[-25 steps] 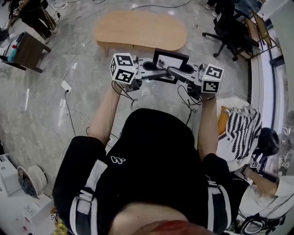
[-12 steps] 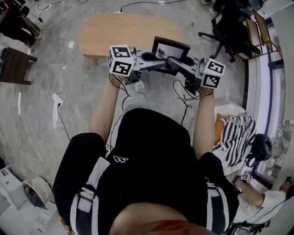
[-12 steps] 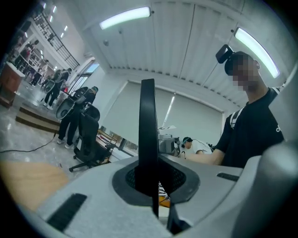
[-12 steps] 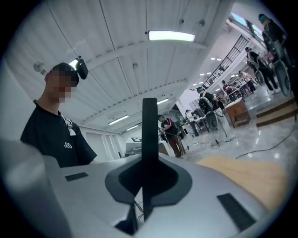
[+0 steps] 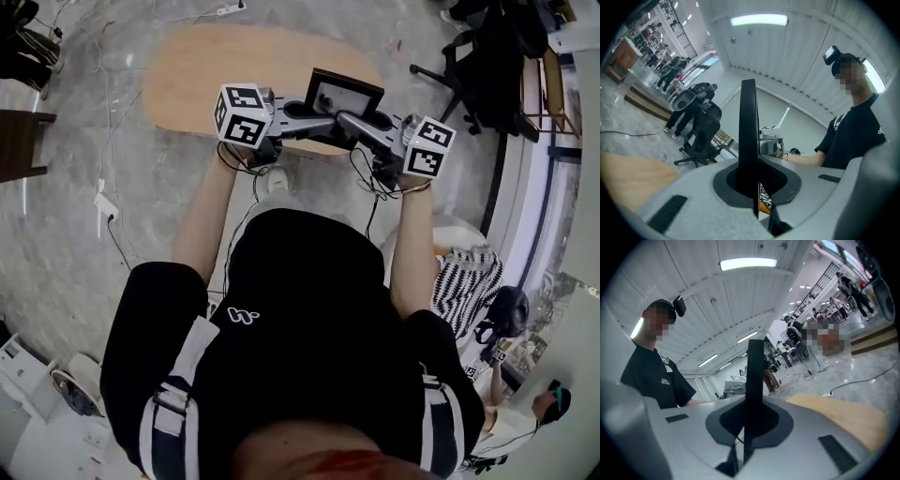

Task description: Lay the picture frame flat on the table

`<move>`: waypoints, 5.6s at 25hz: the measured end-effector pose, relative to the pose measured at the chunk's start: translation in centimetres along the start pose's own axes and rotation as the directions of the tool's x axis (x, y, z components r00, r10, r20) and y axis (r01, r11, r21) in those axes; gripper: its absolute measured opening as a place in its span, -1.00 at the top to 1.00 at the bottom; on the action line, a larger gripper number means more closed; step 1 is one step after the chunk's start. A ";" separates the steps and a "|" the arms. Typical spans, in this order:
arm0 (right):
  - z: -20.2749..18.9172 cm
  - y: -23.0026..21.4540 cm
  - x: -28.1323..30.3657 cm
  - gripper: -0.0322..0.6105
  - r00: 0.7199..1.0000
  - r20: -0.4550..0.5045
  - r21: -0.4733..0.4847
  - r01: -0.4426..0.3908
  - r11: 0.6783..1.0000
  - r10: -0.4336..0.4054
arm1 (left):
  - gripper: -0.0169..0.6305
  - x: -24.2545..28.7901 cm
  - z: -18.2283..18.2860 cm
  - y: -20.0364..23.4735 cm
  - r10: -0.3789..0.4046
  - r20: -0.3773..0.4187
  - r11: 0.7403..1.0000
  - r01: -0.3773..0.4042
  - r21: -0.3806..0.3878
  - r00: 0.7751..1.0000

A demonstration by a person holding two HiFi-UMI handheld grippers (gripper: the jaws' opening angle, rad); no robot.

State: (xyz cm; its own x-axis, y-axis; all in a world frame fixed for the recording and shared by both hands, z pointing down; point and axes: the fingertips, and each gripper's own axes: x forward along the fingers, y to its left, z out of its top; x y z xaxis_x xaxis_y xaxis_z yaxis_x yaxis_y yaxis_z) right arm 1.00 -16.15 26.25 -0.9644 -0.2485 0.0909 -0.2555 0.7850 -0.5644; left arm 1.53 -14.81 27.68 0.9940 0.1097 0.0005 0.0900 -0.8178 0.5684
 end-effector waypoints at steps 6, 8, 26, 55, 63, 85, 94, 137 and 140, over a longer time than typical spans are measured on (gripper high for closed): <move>-2.4 -3.9 -1.2 0.84 0.998 0.009 0.134 0.053 0.990 -0.055 | 0.90 1.7 -2.4 3.4 -0.017 -0.015 0.993 0.015 -0.117 1.000; -3.5 -5.3 -1.4 0.84 0.998 0.000 0.186 0.063 0.981 -0.064 | 0.90 2.0 -3.6 4.7 -0.011 -0.016 0.986 0.008 -0.164 1.000; -23.9 -18.7 -0.5 0.84 0.998 -0.035 0.548 0.068 0.834 -0.058 | 0.89 3.2 -23.7 17.2 0.067 -0.095 0.836 -0.108 -0.538 0.993; -37.7 -35.6 3.2 0.85 0.946 -0.227 0.625 0.324 0.710 -0.232 | 0.91 -5.2 -36.8 27.2 0.302 -0.134 0.714 -0.317 -0.625 0.944; -38.8 -36.5 2.6 0.84 0.889 -0.320 0.597 0.458 0.659 -0.328 | 0.92 -2.1 -37.2 24.9 0.278 -0.118 0.702 -0.286 -0.653 0.953; -39.7 -38.9 -1.6 0.56 0.398 -0.460 -0.088 0.869 0.487 -0.794 | 0.91 -1.7 -36.6 25.5 0.317 -0.078 0.693 -0.288 -0.661 0.945; -33.0 -31.3 -3.6 0.86 0.632 -0.280 0.102 0.768 0.633 -0.722 | 0.92 0.2 -28.7 23.6 0.465 -0.036 0.748 -0.414 -0.519 0.884; 15.0 -10.8 -12.3 0.87 0.627 0.495 -0.197 0.755 0.626 -0.601 | 0.92 -0.1 16.4 6.6 0.804 0.514 0.316 -0.947 0.057 0.299; 15.6 -11.1 -12.1 0.87 0.633 0.497 -0.206 0.751 0.628 -0.594 | 0.92 -1.1 16.5 6.8 0.806 0.518 0.306 -0.951 0.051 0.287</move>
State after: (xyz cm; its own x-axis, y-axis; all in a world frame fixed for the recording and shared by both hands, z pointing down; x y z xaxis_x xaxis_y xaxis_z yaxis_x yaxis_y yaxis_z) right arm 16.54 -30.69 18.63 -0.4247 -0.9052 -0.0147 -0.8984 0.4234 -0.1171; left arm 2.12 -29.77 18.00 0.3908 -0.9199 0.0324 -0.9141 -0.3837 0.1315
